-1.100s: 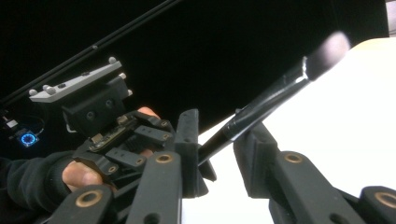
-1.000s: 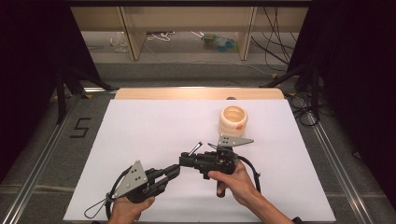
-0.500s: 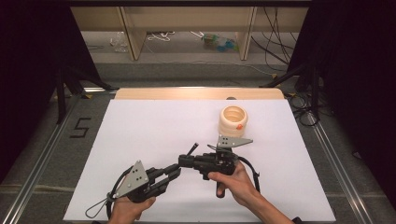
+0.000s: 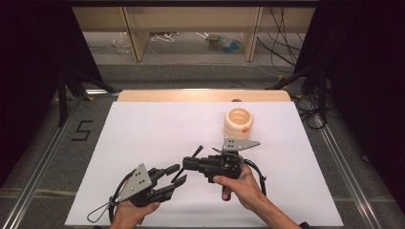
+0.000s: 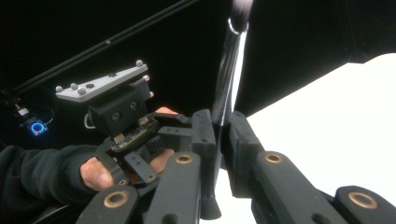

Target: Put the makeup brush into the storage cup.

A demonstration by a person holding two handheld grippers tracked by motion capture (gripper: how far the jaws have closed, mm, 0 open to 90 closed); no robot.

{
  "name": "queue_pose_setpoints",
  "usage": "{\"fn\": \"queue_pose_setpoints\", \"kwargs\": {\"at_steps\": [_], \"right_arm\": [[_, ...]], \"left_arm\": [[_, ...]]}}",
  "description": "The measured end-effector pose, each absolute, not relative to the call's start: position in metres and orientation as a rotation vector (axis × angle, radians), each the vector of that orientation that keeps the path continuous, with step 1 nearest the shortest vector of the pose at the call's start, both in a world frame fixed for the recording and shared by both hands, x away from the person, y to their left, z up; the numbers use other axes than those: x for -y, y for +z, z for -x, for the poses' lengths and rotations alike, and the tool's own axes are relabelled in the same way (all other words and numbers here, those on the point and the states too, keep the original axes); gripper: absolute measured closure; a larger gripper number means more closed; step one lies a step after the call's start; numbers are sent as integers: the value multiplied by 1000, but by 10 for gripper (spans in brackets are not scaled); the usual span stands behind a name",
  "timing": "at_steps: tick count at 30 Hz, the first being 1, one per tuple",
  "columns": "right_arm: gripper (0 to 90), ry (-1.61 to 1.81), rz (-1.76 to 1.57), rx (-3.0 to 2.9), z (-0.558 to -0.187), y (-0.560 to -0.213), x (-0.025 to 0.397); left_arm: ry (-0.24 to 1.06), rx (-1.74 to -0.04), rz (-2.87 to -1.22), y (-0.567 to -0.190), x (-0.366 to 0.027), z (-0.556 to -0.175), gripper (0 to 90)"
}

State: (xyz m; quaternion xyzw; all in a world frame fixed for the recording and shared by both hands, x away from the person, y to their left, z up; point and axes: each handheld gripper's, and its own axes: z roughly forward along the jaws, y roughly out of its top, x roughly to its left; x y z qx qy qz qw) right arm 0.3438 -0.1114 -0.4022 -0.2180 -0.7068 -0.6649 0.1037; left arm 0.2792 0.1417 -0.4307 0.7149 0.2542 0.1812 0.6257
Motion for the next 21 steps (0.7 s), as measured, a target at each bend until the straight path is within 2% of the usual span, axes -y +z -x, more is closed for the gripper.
{"fn": "queue_pose_setpoints", "kwargs": {"at_steps": [7,21], "right_arm": [[839,-1975,623,2136,-344,-399,114],[839,-2003,612,2256,-347,-390,123]], "left_arm": [[427,-613,-1644,-431,-142,-280,450],[447,-626,-1668,-434,-142,-283,362]]}}
